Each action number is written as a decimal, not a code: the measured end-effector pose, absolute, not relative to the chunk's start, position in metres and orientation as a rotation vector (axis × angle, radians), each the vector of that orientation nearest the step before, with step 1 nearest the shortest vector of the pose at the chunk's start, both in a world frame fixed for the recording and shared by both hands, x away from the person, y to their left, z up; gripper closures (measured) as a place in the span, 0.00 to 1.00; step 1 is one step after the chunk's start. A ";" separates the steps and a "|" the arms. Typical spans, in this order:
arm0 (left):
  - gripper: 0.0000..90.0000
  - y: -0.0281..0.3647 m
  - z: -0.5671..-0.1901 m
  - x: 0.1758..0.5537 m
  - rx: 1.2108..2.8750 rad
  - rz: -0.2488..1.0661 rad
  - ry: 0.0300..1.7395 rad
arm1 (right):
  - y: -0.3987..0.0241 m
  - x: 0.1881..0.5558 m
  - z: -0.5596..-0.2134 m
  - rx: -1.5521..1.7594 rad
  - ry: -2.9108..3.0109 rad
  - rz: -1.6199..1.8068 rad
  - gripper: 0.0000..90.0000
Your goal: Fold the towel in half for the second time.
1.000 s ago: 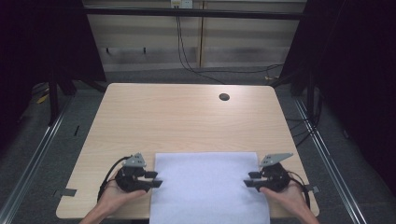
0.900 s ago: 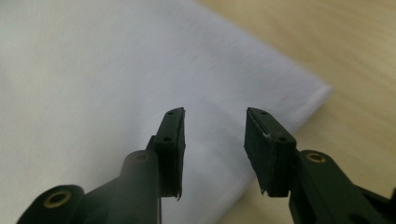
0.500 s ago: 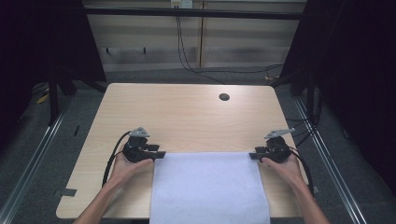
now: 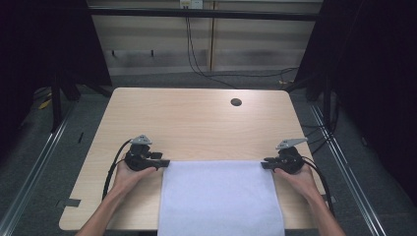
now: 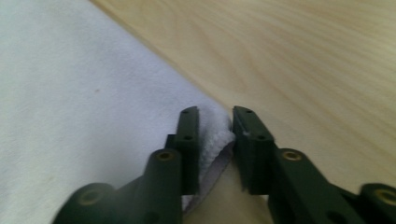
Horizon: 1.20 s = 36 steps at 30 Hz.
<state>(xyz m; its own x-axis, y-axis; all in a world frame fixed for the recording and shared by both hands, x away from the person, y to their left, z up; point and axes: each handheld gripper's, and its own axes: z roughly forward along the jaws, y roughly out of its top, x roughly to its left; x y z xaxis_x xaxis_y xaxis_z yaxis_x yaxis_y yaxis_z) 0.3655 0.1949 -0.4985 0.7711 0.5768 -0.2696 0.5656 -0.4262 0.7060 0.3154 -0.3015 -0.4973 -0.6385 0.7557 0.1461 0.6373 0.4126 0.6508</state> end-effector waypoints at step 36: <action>0.94 0.184 -0.432 0.405 2.060 0.061 0.767 | -0.310 0.350 -0.430 1.300 2.255 1.256 0.96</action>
<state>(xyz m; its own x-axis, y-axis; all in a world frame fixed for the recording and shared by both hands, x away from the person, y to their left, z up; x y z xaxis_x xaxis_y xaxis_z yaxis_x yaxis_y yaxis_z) 0.4050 0.1845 -0.4320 0.8057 0.5409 -0.2413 0.4963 -0.3942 0.7735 0.3505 -0.3098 -0.4295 -0.5703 0.7990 0.1908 0.5828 0.2298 0.7795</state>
